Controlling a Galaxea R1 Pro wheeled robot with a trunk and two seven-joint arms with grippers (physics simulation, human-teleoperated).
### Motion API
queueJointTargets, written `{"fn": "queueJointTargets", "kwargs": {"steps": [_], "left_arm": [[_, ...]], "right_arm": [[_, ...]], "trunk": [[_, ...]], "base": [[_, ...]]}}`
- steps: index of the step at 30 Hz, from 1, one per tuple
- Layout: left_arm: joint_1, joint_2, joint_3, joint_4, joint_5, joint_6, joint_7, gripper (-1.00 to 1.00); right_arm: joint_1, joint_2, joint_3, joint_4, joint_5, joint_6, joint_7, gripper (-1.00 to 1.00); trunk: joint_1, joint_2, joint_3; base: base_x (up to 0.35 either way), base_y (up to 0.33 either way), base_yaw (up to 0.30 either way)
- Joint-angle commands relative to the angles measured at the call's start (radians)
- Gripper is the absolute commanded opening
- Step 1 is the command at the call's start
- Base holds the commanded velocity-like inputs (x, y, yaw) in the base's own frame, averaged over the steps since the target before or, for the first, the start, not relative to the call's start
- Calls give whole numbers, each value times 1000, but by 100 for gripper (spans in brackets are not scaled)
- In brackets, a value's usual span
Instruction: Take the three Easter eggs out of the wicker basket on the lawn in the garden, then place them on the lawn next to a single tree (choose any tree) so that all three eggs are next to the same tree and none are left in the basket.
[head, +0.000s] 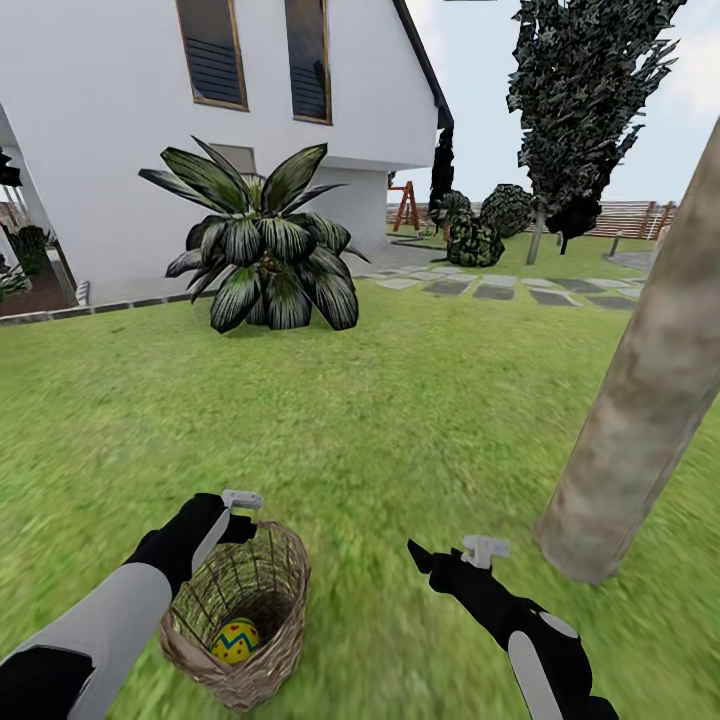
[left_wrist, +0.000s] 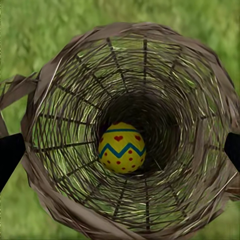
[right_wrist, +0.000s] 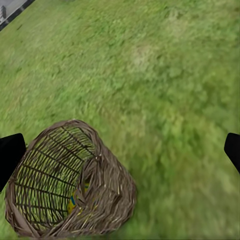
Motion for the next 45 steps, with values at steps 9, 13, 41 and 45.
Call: {"fn": "queueJointTargets", "kwargs": {"steps": [9,13,41,45], "left_arm": [[-7,11,-8,65,14,3,8,100],[-9,12,-8,76,15,-2,8,100],[-9,12,-10,79,15,-74,2,100],[-23,13,-10,78,14,-70,3,100]], "right_arm": [[-1,1,-1,-1,-2,5,1,100],[-1,1,-1,-1,-2,5,1,100],[-1,1,-1,21,-2,5,2,100],[-1,1,-1,25,-4,5,3,100]], "trunk": [[35,-64,-29],[50,-92,-42],[157,-288,-130],[173,-316,-142]], "base": [[0,0,0],[0,0,0],[0,0,0],[0,0,0]]}}
